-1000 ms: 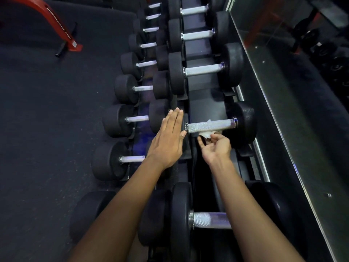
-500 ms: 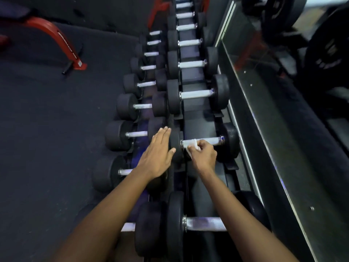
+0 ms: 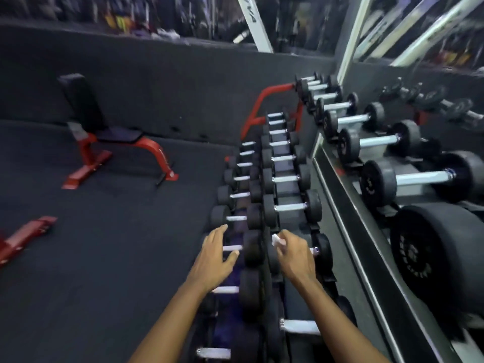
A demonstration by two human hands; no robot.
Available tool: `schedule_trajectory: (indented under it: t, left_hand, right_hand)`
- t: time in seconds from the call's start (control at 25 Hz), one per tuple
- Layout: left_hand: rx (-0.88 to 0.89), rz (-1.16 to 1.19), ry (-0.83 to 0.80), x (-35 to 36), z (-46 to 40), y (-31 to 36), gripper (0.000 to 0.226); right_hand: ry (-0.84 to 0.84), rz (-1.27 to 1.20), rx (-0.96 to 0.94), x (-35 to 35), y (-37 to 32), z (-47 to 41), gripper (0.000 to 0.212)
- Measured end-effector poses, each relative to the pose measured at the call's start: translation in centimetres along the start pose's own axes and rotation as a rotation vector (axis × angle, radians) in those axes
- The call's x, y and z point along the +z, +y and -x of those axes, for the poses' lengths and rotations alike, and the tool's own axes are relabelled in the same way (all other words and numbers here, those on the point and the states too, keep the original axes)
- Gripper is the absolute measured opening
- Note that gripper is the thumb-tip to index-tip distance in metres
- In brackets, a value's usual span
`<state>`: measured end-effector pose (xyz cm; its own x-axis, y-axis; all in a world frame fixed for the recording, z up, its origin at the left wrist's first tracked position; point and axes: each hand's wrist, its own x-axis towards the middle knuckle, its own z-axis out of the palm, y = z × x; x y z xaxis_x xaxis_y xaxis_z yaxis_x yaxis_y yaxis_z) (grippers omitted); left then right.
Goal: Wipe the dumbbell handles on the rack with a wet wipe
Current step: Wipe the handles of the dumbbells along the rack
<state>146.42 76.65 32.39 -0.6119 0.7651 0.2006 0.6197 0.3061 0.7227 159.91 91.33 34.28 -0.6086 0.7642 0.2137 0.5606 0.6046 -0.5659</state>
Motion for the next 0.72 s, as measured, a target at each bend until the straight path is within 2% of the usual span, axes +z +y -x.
schedule_trajectory:
  t: [0.2,0.4,0.72]
  left_hand:
    - [-0.081,0.01,0.083,-8.2,8.1,3.5,0.061]
    - [-0.138,-0.008,0.188,-13.9,14.6,4.9,0.06]
    - [-0.267,-0.012,0.383,-22.1,22.0,3.4,0.056]
  right_hand:
    - [-0.08,0.041,-0.169,-4.4,-6.6,4.8,0.014]
    - [-0.118,0.038,-0.24,-6.5,-10.7,8.0,0.017]
    - [-0.226,0.016,-0.456,-4.7,-22.1,11.6,0.026]
